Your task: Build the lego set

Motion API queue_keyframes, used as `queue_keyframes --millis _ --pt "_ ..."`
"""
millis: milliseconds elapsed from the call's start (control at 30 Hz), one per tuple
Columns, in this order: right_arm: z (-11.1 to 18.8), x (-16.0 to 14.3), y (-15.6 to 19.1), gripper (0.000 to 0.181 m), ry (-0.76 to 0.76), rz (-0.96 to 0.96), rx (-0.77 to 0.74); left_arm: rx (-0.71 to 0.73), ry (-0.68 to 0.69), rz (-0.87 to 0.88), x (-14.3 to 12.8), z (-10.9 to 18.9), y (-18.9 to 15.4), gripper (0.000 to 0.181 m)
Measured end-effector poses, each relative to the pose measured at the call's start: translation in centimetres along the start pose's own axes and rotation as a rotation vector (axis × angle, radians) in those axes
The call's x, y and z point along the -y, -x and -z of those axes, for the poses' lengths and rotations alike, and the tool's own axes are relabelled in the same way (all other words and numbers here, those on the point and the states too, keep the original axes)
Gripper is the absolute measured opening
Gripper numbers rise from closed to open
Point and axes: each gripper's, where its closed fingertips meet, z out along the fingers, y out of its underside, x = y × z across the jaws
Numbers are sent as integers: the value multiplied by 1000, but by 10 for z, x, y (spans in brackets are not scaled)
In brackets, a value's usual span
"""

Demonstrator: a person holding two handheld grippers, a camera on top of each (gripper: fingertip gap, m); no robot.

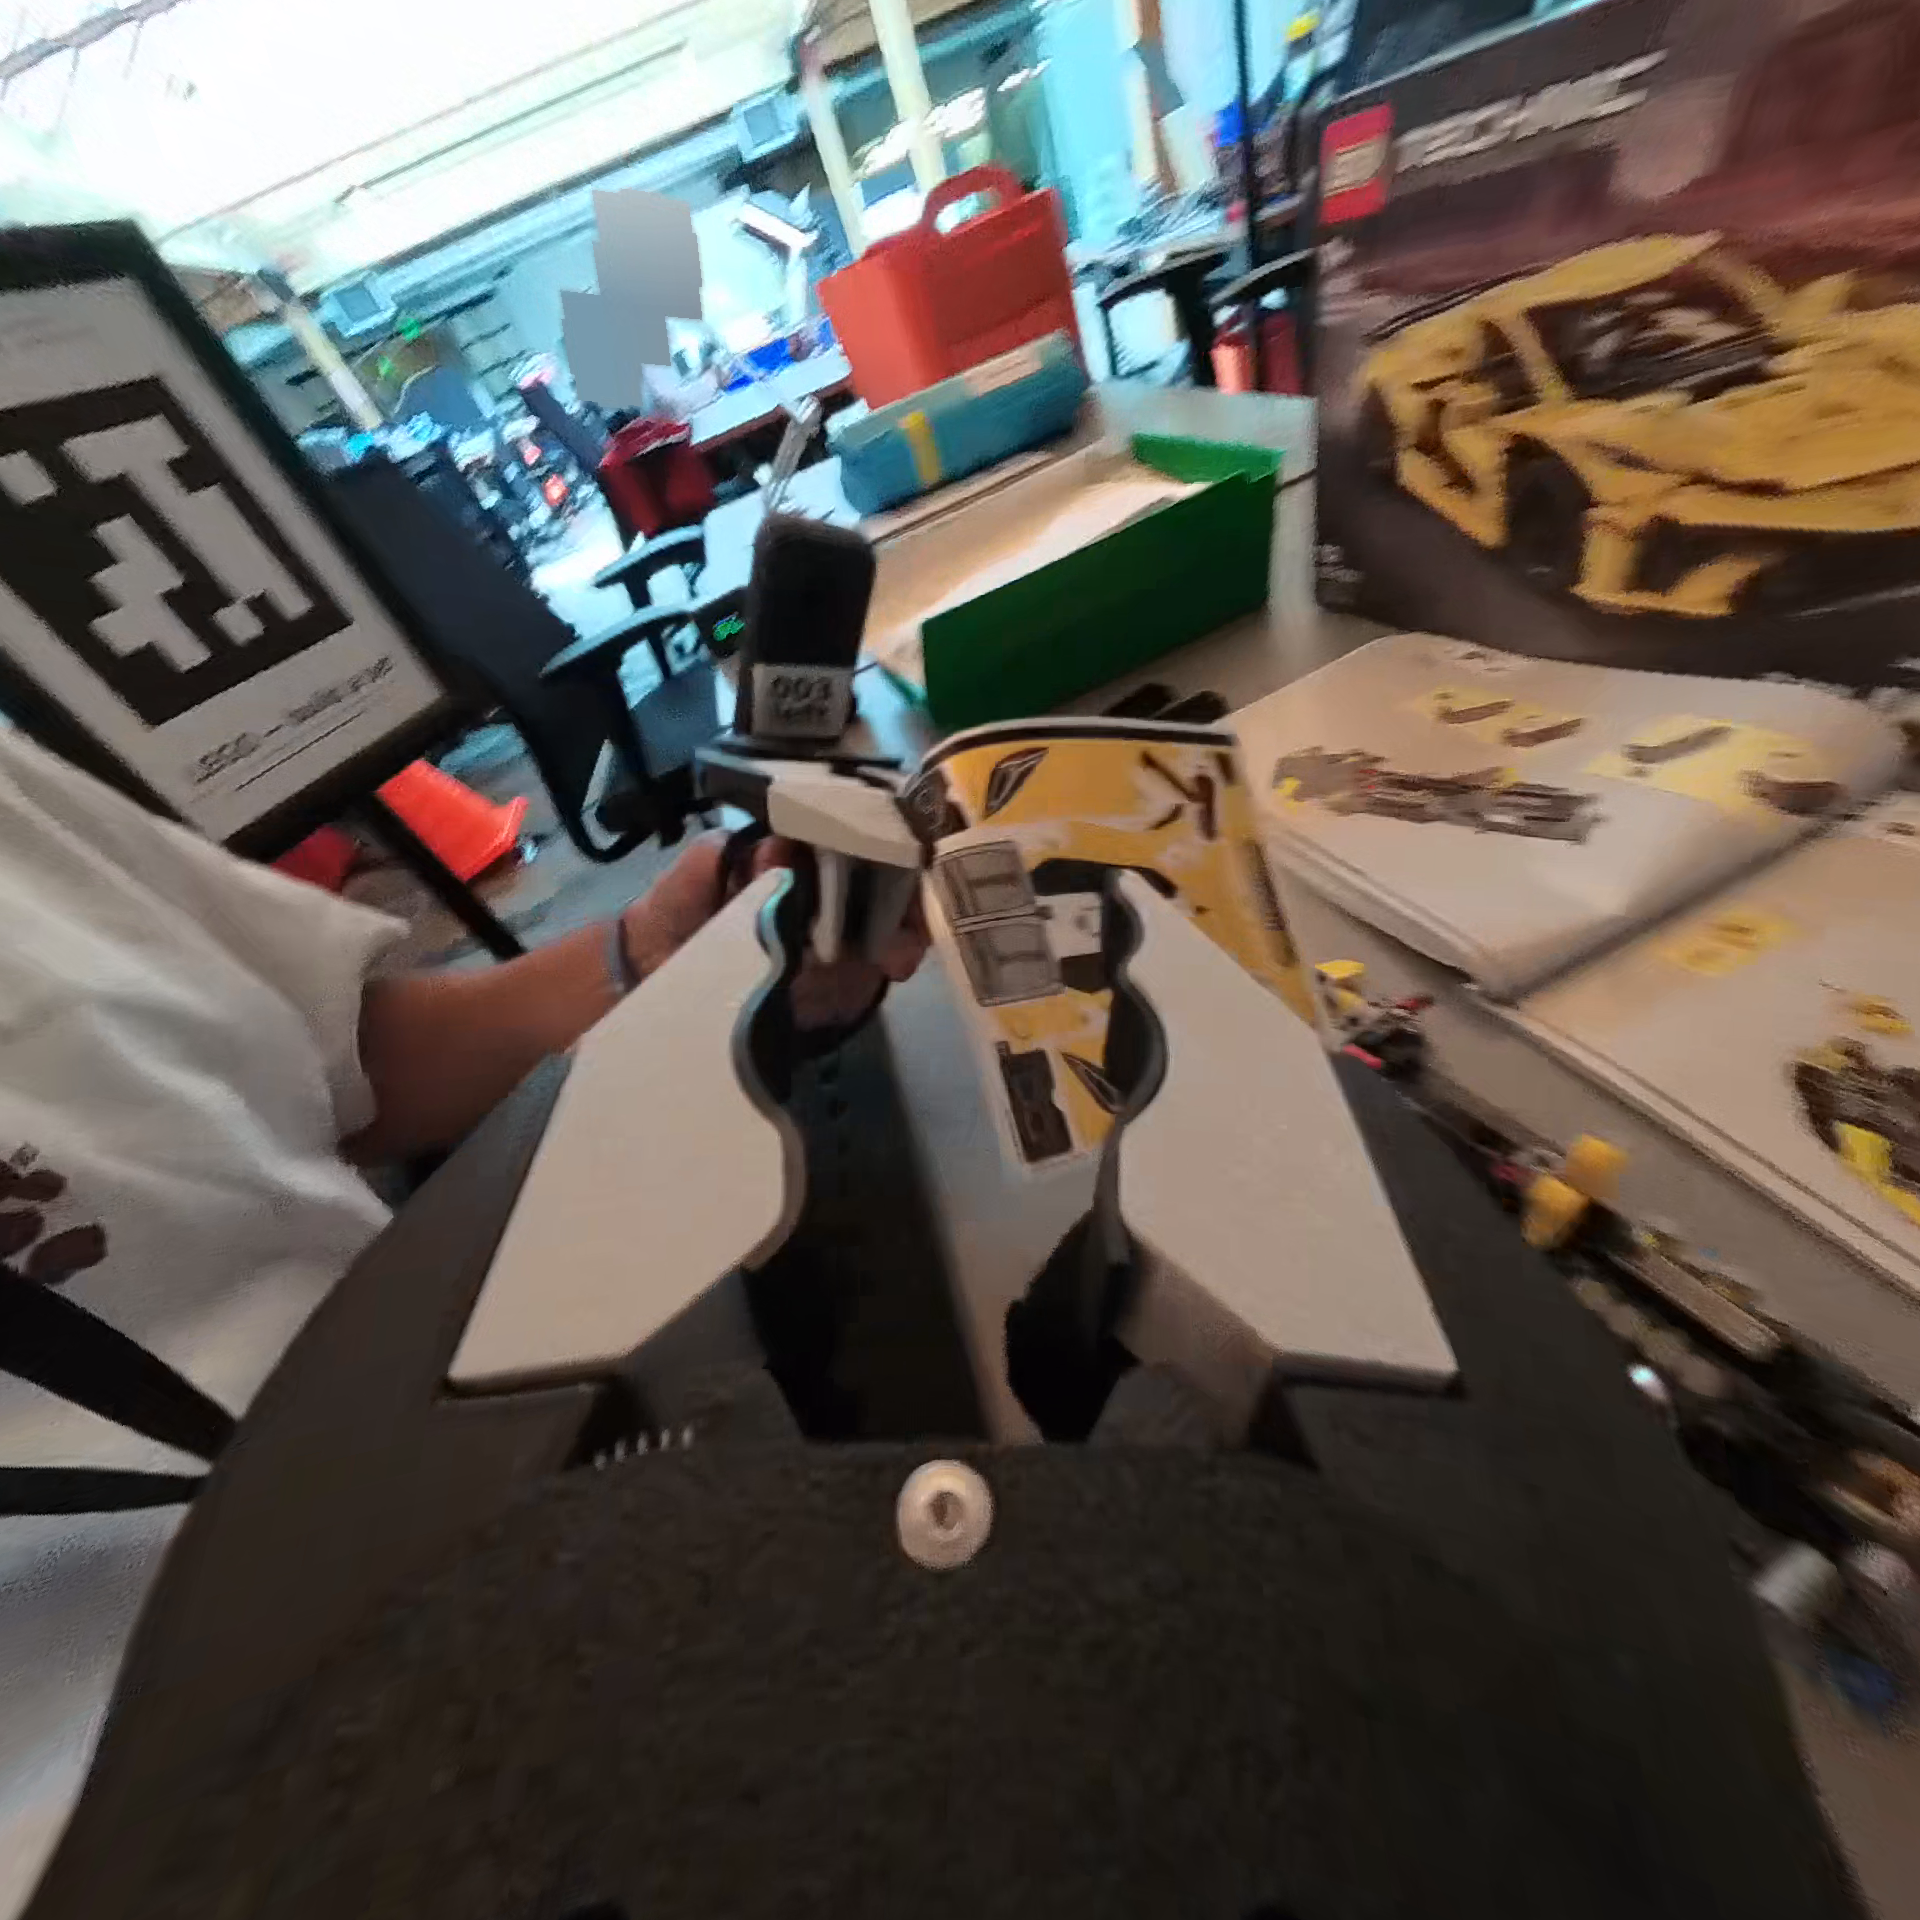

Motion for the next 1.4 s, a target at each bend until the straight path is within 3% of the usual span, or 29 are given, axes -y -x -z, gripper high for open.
queue_keyframes --millis 67,133,567,900,1400 --pt "-15 -13 13 64 72 18 46 -42 -21 -40 5 -4 -13 0" --pt "-20 -20 21 58 99 25 90 -60 -41 -77 9 -5 -22 0" --pt "-16 -6 62 38 3 -175 391 -144 -41 -147 8 -14 -49 0" --pt "-11 1 68 14 -95 -452 650 -230 -54 -224 7 -15 -71 0" --pt "-9 -4 67 11 -122 -633 834 -157 25 -398 -2 -16 -71 0"
